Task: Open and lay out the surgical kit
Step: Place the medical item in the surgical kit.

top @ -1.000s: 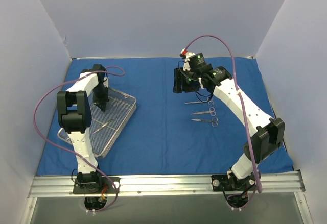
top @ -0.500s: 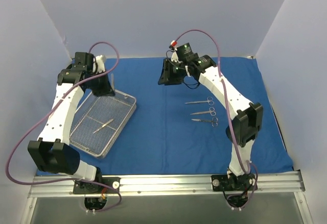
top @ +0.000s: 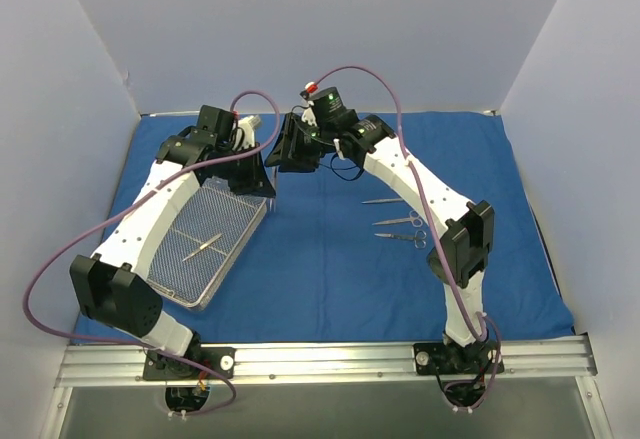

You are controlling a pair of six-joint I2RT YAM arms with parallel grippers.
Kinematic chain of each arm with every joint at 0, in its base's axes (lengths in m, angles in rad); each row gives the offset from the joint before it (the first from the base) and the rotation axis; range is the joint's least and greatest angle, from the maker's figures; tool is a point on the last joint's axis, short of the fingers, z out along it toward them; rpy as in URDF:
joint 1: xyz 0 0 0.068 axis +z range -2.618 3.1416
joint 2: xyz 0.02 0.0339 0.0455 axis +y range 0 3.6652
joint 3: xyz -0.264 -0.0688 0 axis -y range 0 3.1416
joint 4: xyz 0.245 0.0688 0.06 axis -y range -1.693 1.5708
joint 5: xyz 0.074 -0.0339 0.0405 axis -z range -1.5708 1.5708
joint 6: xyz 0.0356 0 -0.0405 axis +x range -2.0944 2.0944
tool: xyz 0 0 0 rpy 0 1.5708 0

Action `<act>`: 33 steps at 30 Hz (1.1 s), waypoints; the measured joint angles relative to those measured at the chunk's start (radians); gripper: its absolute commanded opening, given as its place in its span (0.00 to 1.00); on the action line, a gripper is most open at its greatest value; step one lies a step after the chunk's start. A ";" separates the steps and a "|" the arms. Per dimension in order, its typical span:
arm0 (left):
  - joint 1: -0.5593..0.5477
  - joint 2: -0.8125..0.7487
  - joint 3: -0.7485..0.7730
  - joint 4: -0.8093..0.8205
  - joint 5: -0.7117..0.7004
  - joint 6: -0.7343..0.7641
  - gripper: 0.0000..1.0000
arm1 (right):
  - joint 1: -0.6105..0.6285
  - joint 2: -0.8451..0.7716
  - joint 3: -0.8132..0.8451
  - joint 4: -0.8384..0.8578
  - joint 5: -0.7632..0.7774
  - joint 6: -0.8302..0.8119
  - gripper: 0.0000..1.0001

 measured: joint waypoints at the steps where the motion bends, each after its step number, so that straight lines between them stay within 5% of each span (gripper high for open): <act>1: -0.008 0.002 0.000 0.003 0.003 -0.002 0.02 | 0.002 0.000 -0.001 0.000 0.000 0.003 0.41; 25: -0.042 0.040 0.026 0.014 0.013 -0.010 0.02 | -0.001 0.003 0.003 -0.098 0.052 -0.050 0.32; 28: -0.043 0.040 0.036 0.014 0.017 -0.009 0.02 | -0.001 0.010 0.005 -0.097 0.047 -0.050 0.20; 29: -0.043 0.040 0.039 0.014 0.018 -0.008 0.02 | -0.001 0.014 0.006 -0.097 0.043 -0.049 0.04; 30: -0.045 0.040 0.040 0.014 0.018 -0.007 0.03 | -0.001 0.018 0.006 -0.096 0.040 -0.050 0.00; 31: -0.046 0.040 0.040 0.011 0.016 -0.006 0.31 | -0.001 0.020 0.007 -0.095 0.034 -0.048 0.00; 33: -0.046 0.043 0.040 0.011 0.016 0.004 0.52 | -0.010 0.021 0.006 -0.099 0.035 -0.043 0.00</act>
